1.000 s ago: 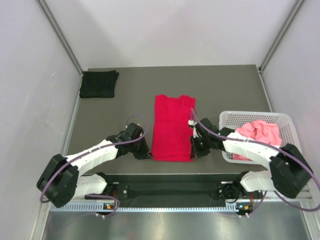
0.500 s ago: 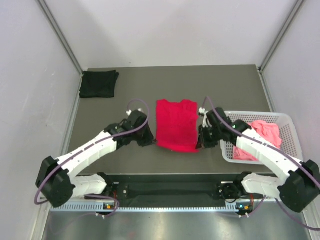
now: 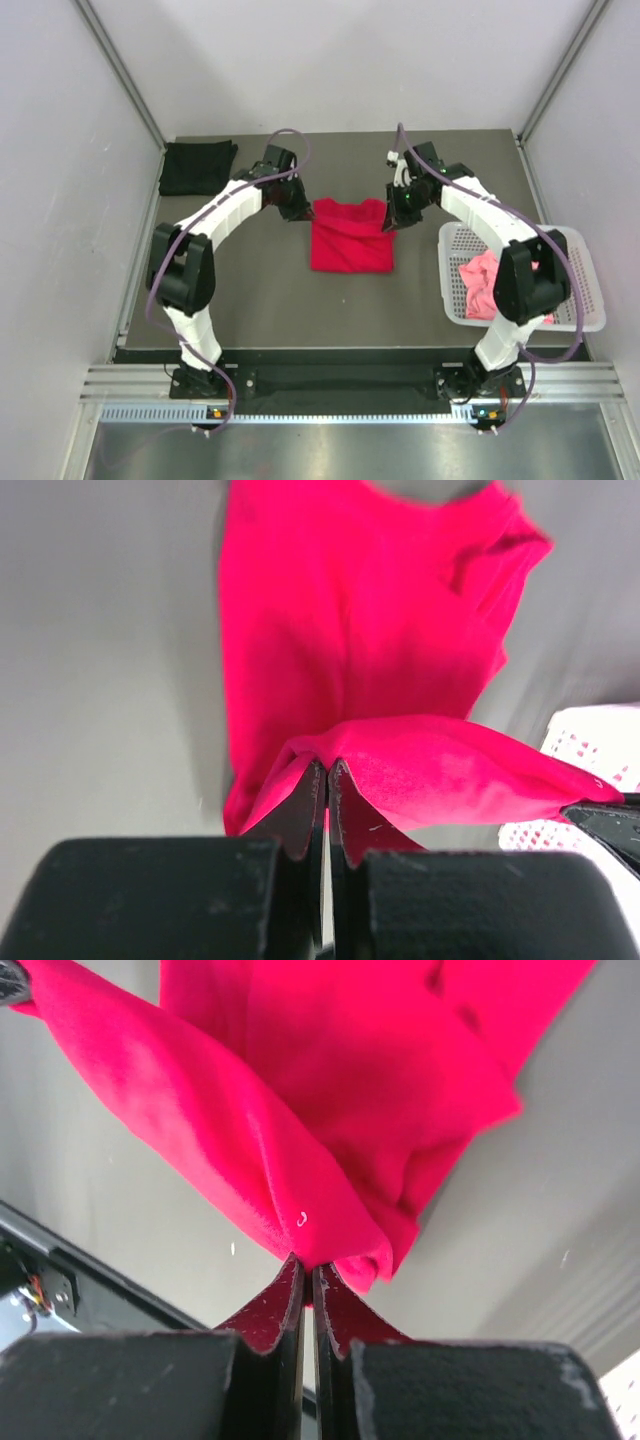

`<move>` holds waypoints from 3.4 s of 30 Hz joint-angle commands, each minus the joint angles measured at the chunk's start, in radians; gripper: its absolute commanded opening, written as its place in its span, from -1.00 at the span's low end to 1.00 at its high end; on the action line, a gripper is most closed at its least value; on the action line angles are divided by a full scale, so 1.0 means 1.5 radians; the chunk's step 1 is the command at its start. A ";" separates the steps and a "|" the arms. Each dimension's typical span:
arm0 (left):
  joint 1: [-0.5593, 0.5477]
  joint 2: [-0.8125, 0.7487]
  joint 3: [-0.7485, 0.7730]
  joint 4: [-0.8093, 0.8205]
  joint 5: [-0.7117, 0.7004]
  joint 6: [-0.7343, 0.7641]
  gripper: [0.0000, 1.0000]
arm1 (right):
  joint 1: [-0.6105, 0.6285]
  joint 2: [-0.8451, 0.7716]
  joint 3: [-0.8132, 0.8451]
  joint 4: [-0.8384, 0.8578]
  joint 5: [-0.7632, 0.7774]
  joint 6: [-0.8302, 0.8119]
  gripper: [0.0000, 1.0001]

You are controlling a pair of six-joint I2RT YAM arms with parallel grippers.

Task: Fold and stack the t-shirts
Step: Fold the tshirt

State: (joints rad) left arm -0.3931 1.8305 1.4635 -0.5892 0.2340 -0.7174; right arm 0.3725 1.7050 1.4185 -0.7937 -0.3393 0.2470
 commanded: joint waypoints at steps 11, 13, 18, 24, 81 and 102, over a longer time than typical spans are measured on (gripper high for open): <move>0.048 0.165 0.196 0.041 0.084 0.059 -1.00 | -0.043 0.179 0.221 -0.035 -0.010 -0.014 -1.00; 0.051 0.178 0.206 0.059 0.099 0.055 -1.00 | -0.049 0.193 0.218 -0.026 -0.015 -0.010 -1.00; 0.058 0.219 0.240 0.077 0.115 0.051 -1.00 | -0.065 0.234 0.235 -0.012 -0.024 -0.014 -1.00; 0.062 0.271 0.280 0.082 0.134 0.051 -1.00 | -0.083 0.278 0.276 -0.022 -0.036 -0.013 -1.00; 0.002 0.142 0.064 0.122 0.219 0.075 -0.59 | -0.081 0.430 0.436 0.008 -0.064 0.100 -0.46; -0.006 0.082 0.034 0.081 0.156 0.108 -0.57 | -0.085 0.350 0.446 0.029 -0.068 0.092 -0.41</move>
State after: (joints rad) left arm -0.4000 2.0174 1.4399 -0.4652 0.4915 -0.5865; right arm 0.2413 2.4310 2.1479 -0.7292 -0.4149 0.4118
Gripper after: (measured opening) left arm 0.211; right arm 0.293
